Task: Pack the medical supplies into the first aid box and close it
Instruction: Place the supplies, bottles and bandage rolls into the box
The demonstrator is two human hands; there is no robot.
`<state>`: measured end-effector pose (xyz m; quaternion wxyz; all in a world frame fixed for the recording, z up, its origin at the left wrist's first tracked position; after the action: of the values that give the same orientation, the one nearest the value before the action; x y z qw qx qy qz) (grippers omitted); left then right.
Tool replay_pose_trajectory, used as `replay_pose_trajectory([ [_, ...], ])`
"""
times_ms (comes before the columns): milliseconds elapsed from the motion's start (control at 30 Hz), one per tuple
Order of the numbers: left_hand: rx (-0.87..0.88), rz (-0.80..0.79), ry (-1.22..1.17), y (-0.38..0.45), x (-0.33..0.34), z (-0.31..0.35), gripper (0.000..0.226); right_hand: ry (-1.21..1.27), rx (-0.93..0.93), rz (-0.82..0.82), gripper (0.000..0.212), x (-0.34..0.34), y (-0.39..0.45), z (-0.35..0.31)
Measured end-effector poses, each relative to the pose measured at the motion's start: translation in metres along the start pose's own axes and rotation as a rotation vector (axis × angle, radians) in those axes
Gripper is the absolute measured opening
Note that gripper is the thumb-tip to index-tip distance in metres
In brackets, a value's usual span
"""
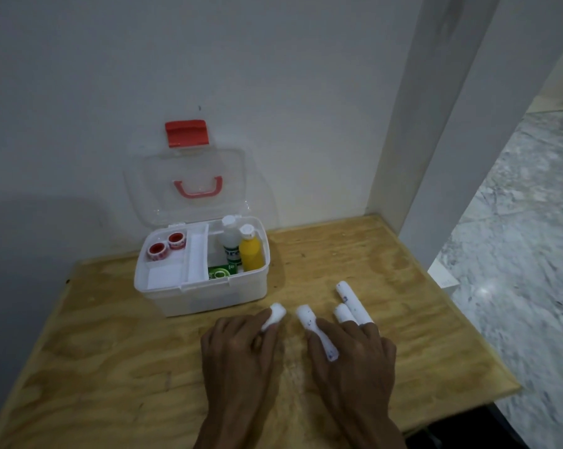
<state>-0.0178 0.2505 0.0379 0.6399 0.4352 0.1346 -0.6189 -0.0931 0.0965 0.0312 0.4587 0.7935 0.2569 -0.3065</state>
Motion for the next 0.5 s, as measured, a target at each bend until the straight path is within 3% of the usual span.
replay_pose_trajectory([
  [67, -0.088, 0.188, -0.033, -0.001, -0.064, -0.044, 0.033, 0.212, -0.15, 0.021, 0.019, 0.015, 0.01, -0.071],
  [167, -0.046, 0.316, -0.014, 0.001, -0.086, -0.039, 0.029, 0.38, -0.135, 0.038, 0.014, 0.001, 0.023, -0.081],
  [300, -0.083, 0.374, -0.055, 0.013, -0.108, -0.037, 0.025, 0.539, -0.064, 0.013, 0.018, -0.006, 0.043, -0.093],
  [500, -0.209, 0.331, -0.053, 0.042, -0.122, -0.065, 0.025, 0.541, -0.088, -0.089, 0.023, 0.022, 0.081, -0.144],
])
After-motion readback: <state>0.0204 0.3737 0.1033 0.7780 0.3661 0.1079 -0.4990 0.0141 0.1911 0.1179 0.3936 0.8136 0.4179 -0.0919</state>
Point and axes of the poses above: each hand's wrist, its own y-axis towards the middle knuckle, its own x-axis out of the palm, z = x × y, the point moved 4 cm from there along y, towards the middle knuckle, and after that the axes turned 3 degrees about -x, right-handed, at the moved point
